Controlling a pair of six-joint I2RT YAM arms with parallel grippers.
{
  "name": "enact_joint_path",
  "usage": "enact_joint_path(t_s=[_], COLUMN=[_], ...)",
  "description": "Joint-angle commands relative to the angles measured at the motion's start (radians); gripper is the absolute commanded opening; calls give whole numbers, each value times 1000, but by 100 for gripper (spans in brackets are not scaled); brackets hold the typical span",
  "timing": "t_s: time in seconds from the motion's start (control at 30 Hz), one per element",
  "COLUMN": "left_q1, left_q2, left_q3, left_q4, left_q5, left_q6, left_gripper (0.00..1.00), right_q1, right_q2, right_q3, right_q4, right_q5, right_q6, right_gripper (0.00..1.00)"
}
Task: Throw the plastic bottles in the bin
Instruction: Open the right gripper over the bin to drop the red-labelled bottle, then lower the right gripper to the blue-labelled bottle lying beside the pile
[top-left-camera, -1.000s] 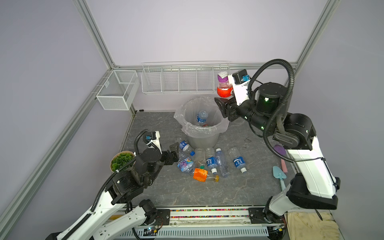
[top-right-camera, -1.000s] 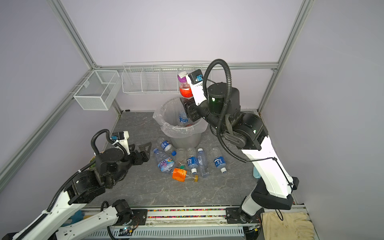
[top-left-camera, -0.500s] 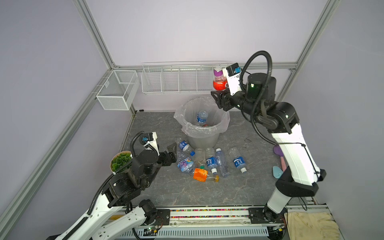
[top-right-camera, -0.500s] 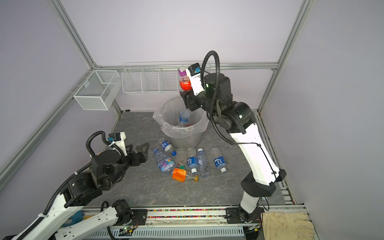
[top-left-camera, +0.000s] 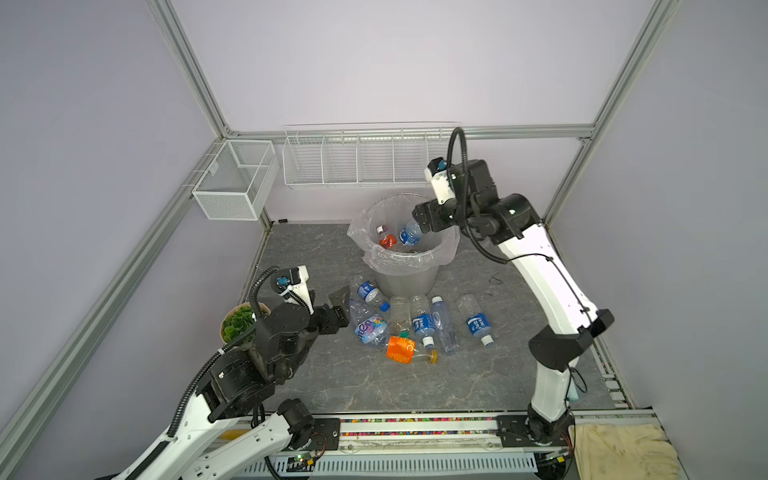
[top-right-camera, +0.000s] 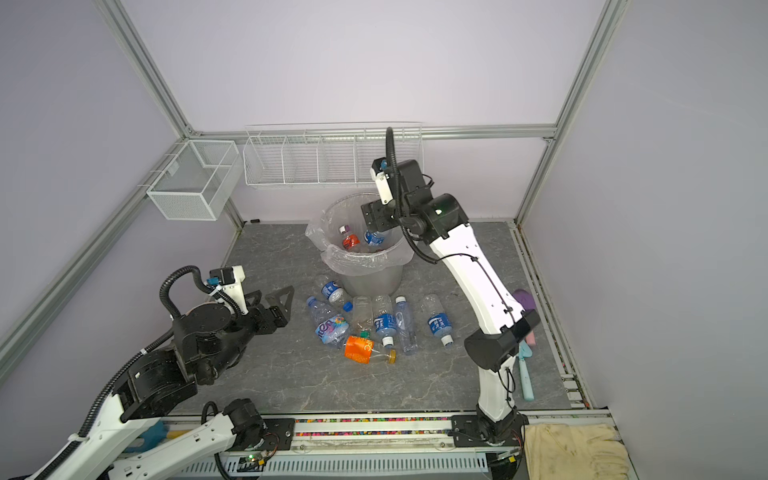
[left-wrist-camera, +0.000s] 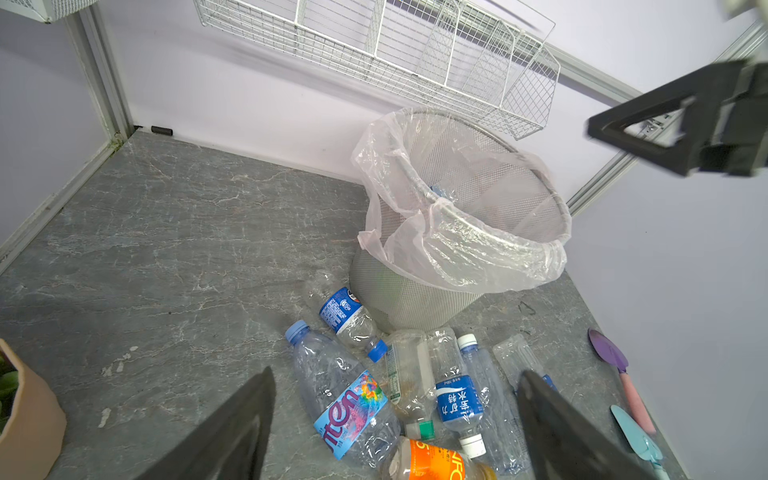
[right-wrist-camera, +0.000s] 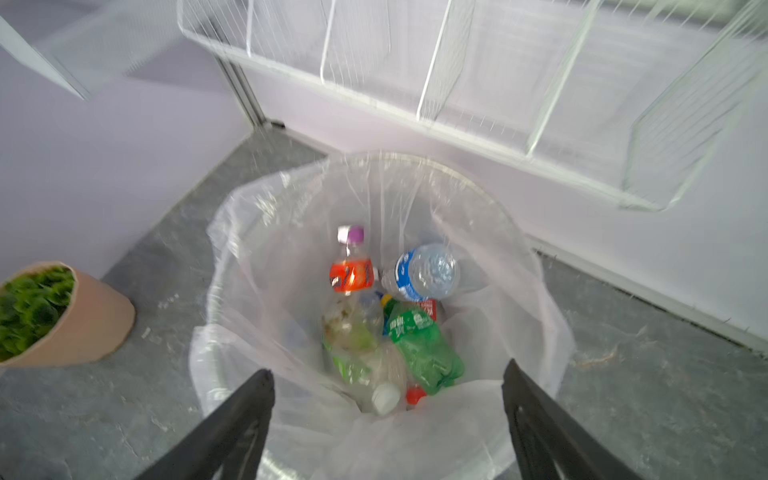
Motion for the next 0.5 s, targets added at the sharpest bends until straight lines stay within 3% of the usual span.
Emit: enact_joint_path(t_s=[0.0,0.47], left_q1=[-6,-7], left_q2=[8,-2], left_q3=[16,12], left_q4=[1,-9], left_q5=[16,19], left_q6=[-13,-30], left_gripper=[90,90], right_q1=[1,-2], right_q2=[-66,-156], right_q3=[23,-88], right_q4=[41,-73], right_q5=[14,96], right_q6=[-4,16], right_gripper=[88,88])
